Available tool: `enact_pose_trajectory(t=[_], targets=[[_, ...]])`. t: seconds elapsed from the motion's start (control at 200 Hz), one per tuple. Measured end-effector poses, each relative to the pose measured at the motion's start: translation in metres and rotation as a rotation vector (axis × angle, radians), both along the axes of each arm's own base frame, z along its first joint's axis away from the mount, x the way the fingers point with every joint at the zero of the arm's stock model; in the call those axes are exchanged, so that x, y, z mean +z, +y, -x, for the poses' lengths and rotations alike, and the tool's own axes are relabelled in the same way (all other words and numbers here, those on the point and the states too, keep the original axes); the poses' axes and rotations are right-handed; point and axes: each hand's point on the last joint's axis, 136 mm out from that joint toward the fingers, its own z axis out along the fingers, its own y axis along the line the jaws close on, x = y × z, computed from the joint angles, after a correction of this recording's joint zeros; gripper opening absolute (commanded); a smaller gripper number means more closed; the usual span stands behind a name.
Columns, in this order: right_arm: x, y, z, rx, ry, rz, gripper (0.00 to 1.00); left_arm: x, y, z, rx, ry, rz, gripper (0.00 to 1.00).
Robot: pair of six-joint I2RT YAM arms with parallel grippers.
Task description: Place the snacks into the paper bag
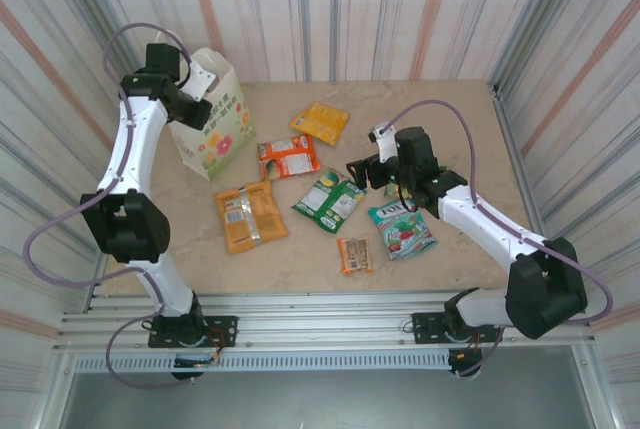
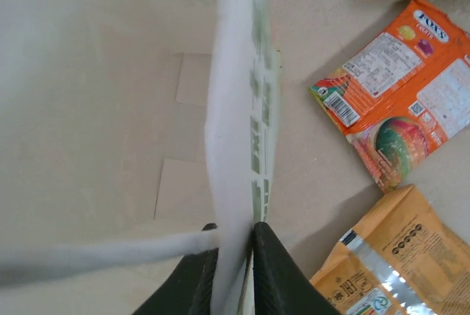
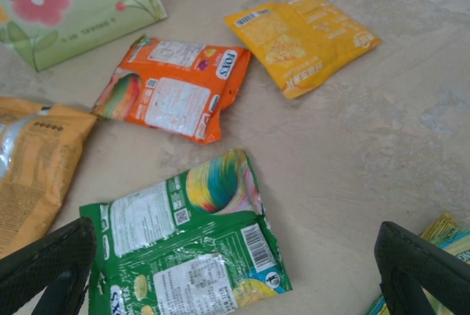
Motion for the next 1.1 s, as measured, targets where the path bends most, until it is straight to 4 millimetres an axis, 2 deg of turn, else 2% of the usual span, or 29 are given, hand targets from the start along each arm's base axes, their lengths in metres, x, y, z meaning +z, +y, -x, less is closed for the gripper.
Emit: enact_pose_trajectory(t=[0.135, 0.456, 0.646, 0.792, 0.952, 1.102], targets=[[-0.001, 0.001, 0.001, 0.004, 0.003, 0.002, 0.99, -0.001, 0.005, 0.007, 0.05, 0.026, -0.001, 0.0], [-0.007, 0.007, 0.001, 0.016, 0.013, 0.005, 0.99, 0.007, 0.009, 0.039, 0.169, 0.066, 0.043, 0.0], [0.001, 0.018, -0.003, 0.008, 0.003, -0.062, 0.99, 0.005, 0.006, 0.053, 0.21, 0.087, 0.084, 0.0], [0.002, 0.048, -0.01, 0.019, 0.045, -0.151, 0.99, -0.001, 0.004, 0.059, 0.228, 0.107, 0.106, 0.0], [0.007, 0.099, -0.01, 0.093, 0.068, -0.175, 0.99, -0.006, 0.003, 0.065, 0.242, 0.124, 0.124, 0.08], [0.013, 0.143, -0.002, 0.158, 0.094, -0.166, 0.99, -0.005, 0.003, 0.073, 0.259, 0.123, 0.133, 0.17]])
